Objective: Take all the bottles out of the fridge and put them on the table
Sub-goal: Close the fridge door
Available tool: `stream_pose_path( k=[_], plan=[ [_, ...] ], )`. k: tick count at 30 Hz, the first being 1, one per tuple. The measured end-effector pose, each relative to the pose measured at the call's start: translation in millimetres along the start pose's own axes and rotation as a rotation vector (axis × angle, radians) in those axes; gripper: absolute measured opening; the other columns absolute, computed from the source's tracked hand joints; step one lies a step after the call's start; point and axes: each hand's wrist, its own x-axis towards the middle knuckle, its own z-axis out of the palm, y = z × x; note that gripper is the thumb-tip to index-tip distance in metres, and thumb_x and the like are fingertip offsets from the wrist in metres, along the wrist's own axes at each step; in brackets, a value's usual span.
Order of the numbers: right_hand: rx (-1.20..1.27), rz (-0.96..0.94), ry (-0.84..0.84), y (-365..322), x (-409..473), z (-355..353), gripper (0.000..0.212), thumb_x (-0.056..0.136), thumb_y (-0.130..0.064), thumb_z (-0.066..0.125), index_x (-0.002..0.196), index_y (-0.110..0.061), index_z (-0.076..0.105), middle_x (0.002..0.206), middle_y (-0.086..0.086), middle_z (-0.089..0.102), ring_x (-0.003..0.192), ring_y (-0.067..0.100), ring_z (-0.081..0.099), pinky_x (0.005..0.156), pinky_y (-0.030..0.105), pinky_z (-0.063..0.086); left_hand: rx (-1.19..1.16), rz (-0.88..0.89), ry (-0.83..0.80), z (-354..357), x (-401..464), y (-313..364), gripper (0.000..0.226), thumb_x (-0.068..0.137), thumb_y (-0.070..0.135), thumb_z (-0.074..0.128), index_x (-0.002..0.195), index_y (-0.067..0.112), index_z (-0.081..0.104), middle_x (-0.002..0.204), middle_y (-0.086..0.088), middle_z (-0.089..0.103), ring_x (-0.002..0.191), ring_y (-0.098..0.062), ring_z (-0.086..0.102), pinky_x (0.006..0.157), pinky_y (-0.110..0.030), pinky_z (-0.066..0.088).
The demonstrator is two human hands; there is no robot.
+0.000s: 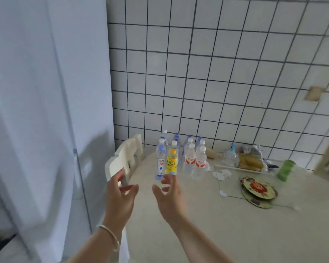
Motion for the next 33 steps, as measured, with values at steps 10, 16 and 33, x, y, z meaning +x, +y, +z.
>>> stream_pose_path(
  k=[10,16,33],
  plan=[
    [0.098,0.044,0.106,-55.5,-118.0,50.1,0.031,0.087,-0.026,0.06,0.116,-0.021,0.052,0.103,-0.008,0.058,0.082,0.006,0.057,0.078,0.024,0.044,0.02,0.13,-0.253,-114.0,-80.6,45.7,0.04,0.084,0.009,0.064,0.119,0.023,0.051,0.121,0.002,0.053,0.088,0.0,0.062,0.063,-0.008,0.047],
    [0.133,-0.105,-0.064,-122.0,-135.6,79.4,0.022,0.093,-0.022,0.052,0.115,-0.019,0.057,0.1,-0.009,0.063,0.086,0.002,0.059,0.075,0.011,0.046,0.073,0.438,-0.144,-183.8,-87.6,84.4,0.041,0.083,0.006,0.065,0.094,0.043,0.052,0.098,0.009,0.062,0.083,0.002,0.062,0.066,-0.005,0.046],
    [-0.044,-0.506,-0.099,-173.8,-133.2,165.1,0.079,0.088,-0.039,0.056,0.15,-0.019,0.012,0.143,-0.003,0.035,0.13,0.009,0.036,0.102,0.022,0.032,0.217,0.367,0.212,-236.4,-10.6,84.1,0.04,0.083,0.04,0.064,0.119,0.028,0.053,0.111,0.008,0.052,0.096,0.0,0.053,0.086,-0.022,0.049]
  ],
)
